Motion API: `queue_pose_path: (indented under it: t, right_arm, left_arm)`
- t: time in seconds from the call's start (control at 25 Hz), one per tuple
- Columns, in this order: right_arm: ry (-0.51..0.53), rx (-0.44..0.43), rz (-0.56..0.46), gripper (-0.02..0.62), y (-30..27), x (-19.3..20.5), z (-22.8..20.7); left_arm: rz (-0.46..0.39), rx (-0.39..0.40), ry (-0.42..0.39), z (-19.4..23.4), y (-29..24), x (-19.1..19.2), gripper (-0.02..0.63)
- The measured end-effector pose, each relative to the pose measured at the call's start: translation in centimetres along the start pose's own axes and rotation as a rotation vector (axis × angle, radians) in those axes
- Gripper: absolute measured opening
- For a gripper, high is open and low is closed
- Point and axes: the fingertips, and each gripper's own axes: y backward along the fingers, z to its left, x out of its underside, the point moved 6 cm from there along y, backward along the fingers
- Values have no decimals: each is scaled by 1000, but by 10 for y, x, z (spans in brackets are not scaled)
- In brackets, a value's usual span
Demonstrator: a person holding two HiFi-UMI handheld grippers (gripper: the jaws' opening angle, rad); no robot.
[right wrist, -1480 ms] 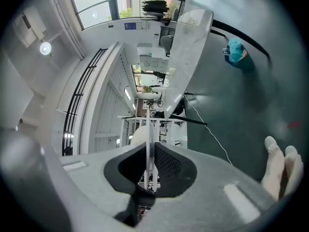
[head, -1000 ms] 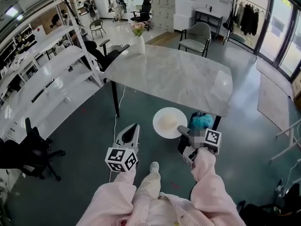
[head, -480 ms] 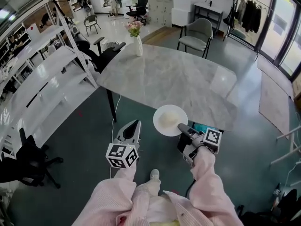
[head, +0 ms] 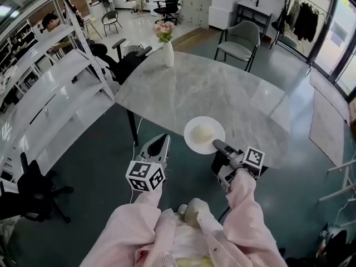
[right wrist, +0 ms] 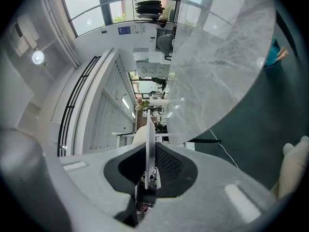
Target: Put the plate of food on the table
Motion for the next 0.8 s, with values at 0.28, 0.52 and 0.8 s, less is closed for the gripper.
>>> queue_pose_path:
  t: [0.28, 0.52, 0.8]
  right_arm:
    - [-13, 14, -17, 34, -25, -34, -9]
    - [-18, 36, -22, 34, -58, -80, -25]
    - [0, 40, -4, 34, -102, -143, -34]
  left_arm:
    - [13, -13, 22, 19, -36, 1, -5]
    - [40, -11, 41, 40, -91, 3, -5]
    - [70, -35, 74, 63, -165, 6, -5]
